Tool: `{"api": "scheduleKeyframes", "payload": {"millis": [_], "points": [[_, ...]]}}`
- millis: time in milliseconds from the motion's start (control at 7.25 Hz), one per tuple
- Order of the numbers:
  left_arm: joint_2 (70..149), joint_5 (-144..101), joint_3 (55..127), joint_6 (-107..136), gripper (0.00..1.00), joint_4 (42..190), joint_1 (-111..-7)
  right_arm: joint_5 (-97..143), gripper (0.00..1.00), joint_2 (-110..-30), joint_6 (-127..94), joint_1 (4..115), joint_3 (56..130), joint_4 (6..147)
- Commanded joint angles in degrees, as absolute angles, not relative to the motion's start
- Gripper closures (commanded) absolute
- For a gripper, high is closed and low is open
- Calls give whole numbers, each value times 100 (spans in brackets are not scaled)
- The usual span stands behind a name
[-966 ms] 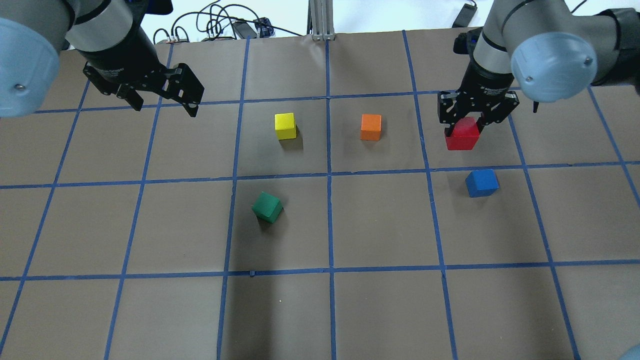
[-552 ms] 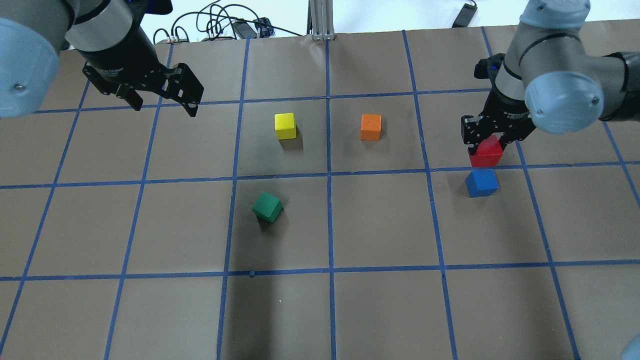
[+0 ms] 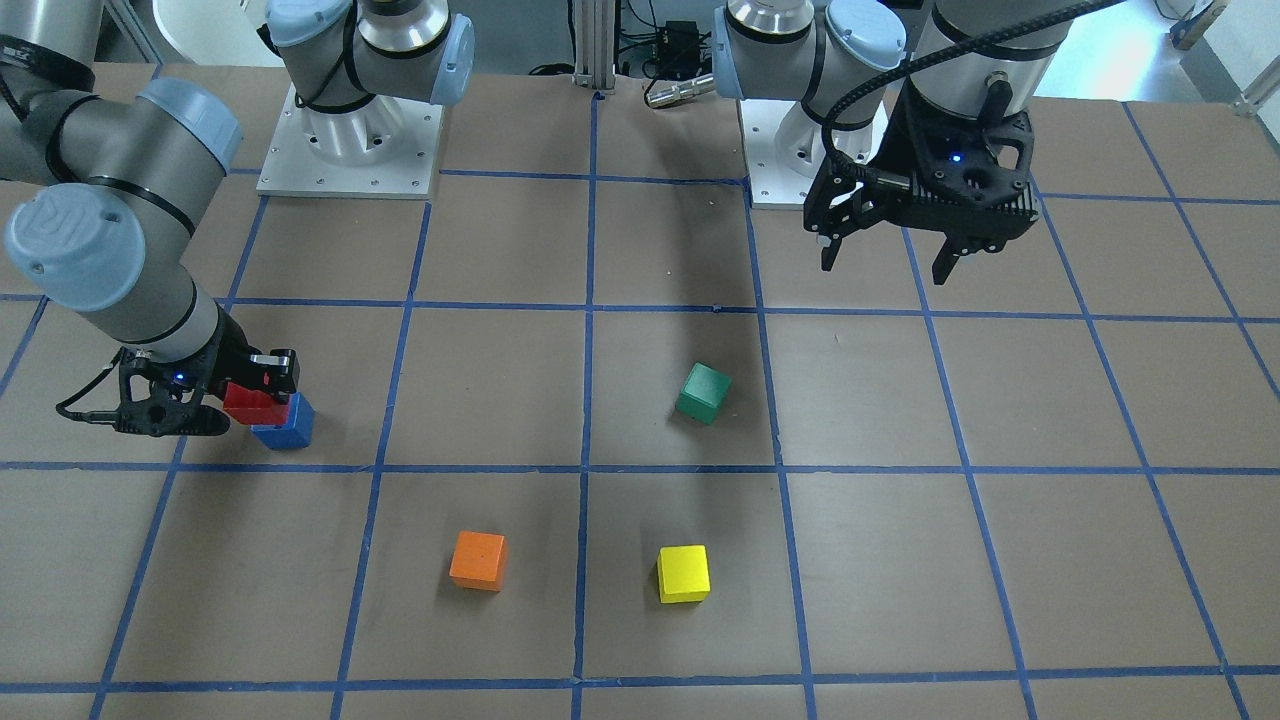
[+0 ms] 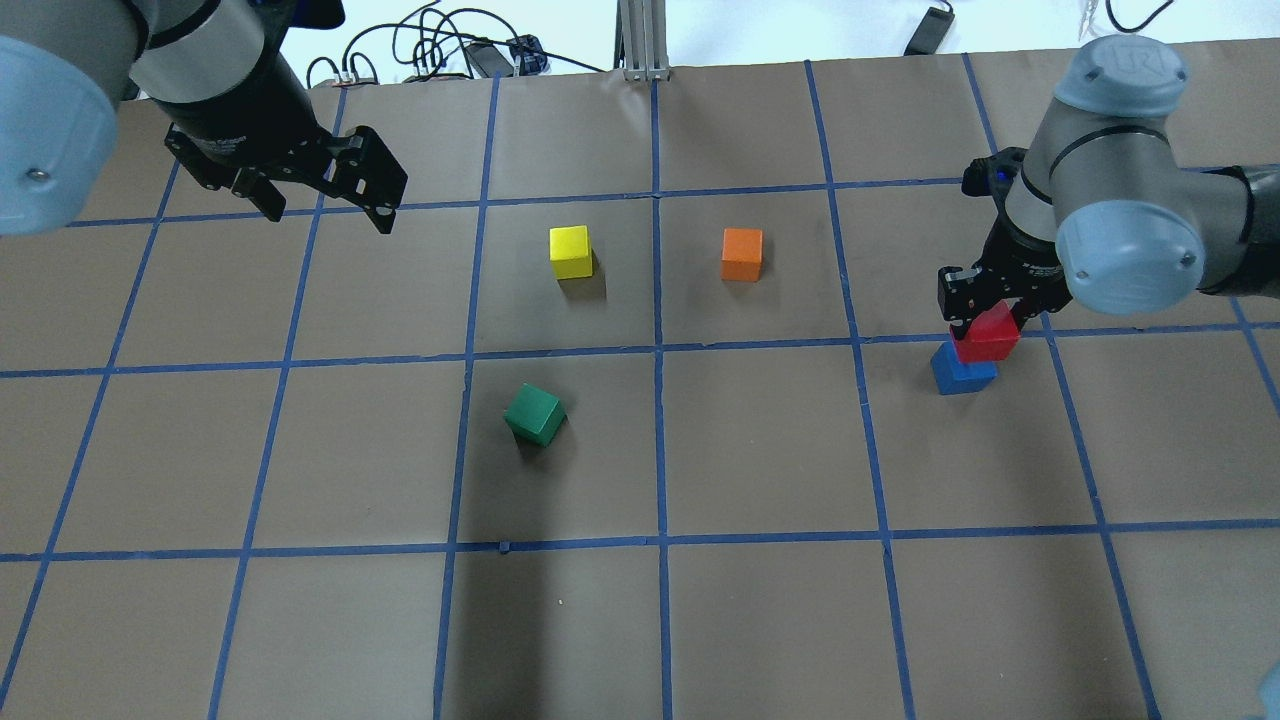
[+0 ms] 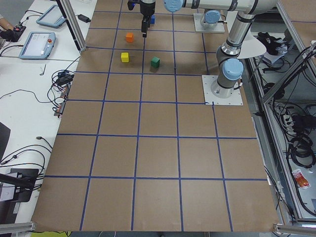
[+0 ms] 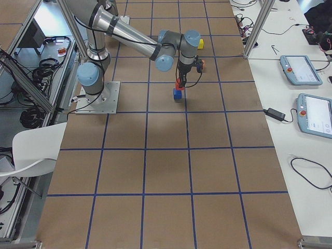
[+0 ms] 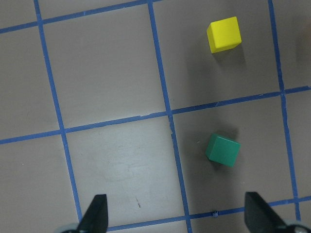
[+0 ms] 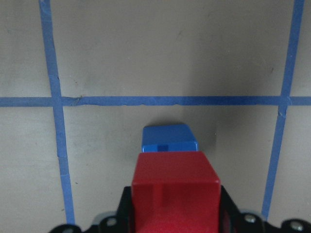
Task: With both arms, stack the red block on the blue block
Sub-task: 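Lower the red block onto the top of the blue block, then hold the red block on the blue block and open the right gripper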
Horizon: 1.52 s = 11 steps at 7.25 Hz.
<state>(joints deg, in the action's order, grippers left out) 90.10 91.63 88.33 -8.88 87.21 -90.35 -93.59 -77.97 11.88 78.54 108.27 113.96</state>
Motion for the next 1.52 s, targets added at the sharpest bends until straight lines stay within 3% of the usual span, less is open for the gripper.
{"api": "scheduleKeyframes", "payload": {"millis": [0, 1379], "points": [[9018, 9150, 8833, -888, 0, 8719, -9035, -9334, 100, -7787, 1204, 7840, 10942, 11408], [9018, 9149, 8833, -888, 0, 8719, -9035, -9378, 100, -7787, 1582, 7822, 11101, 11540]]}}
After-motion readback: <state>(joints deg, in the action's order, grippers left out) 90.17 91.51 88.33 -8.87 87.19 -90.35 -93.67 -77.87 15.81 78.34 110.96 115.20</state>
